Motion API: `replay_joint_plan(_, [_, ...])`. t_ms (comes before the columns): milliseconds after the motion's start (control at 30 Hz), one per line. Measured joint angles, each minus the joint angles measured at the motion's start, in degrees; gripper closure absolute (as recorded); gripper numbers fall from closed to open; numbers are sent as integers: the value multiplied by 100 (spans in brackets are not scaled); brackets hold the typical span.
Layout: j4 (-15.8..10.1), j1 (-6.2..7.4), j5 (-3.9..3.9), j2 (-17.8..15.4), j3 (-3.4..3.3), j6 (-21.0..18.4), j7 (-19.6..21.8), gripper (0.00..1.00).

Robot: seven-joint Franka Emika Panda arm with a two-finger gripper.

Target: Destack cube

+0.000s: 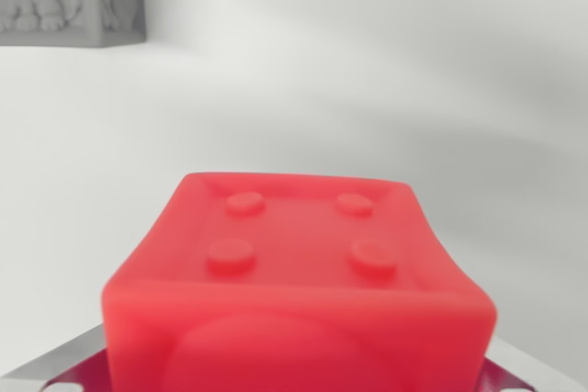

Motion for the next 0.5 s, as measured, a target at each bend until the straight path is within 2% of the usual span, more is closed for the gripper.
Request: replay_joint_plan(500, [-256,-216,43,-175,-56,90,-272,100])
